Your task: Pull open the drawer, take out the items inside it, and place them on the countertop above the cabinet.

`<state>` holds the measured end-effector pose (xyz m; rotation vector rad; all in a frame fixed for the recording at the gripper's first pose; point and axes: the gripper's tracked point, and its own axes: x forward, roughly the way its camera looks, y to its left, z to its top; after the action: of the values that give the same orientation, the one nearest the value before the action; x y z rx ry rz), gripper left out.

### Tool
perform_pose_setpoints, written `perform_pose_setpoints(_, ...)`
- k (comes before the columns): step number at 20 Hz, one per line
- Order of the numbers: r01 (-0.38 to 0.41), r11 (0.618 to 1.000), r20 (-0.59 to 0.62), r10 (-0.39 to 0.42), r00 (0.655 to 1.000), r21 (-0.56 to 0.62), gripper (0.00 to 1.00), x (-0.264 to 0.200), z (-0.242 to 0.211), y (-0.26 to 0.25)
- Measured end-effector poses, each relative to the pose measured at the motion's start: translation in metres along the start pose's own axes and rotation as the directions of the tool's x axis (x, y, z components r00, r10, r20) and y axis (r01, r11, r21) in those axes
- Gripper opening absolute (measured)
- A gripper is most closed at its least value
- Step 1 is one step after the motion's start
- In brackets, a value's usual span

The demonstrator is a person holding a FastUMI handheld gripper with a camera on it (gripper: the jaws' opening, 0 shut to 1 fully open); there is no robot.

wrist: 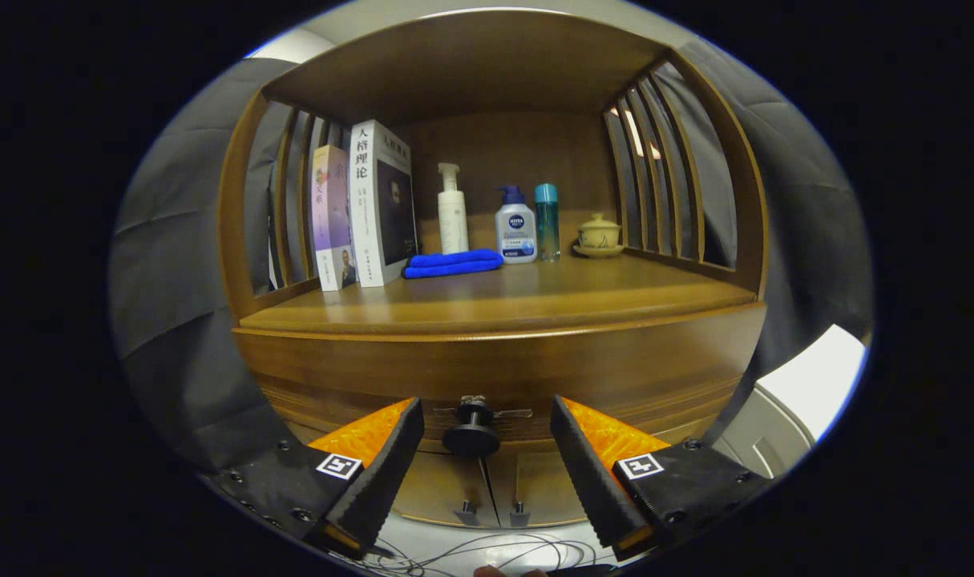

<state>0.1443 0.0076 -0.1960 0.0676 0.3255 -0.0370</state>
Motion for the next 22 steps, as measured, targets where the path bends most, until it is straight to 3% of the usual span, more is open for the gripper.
perform_pose_setpoints(6,0.007,0.999,-0.048,-0.009,0.999,-0.044,1.0,0.022,-0.02,0.007)
perform_pose_setpoints(9,-0.011,1.0,-0.064,0.01,0.998,-0.01,0.97,0.025,-0.024,0.016)
perform_pose_setpoints(13,0.036,0.997,-0.041,-0.039,0.998,-0.067,0.67,0.024,-0.022,0.007)
perform_pose_setpoints(15,0.025,0.999,-0.066,-0.028,0.997,-0.041,0.5,0.023,-0.025,0.008)
perform_pose_setpoints(18,0.01,1.0,-0.088,-0.011,0.996,-0.008,0.5,0.024,-0.028,0.009)
perform_pose_setpoints(20,0.041,0.999,-0.07,-0.043,0.997,-0.023,0.5,0.024,-0.026,0.006)
perform_pose_setpoints(22,0.049,0.997,-0.06,-0.052,0.997,-0.052,0.42,0.025,-0.029,0.006)
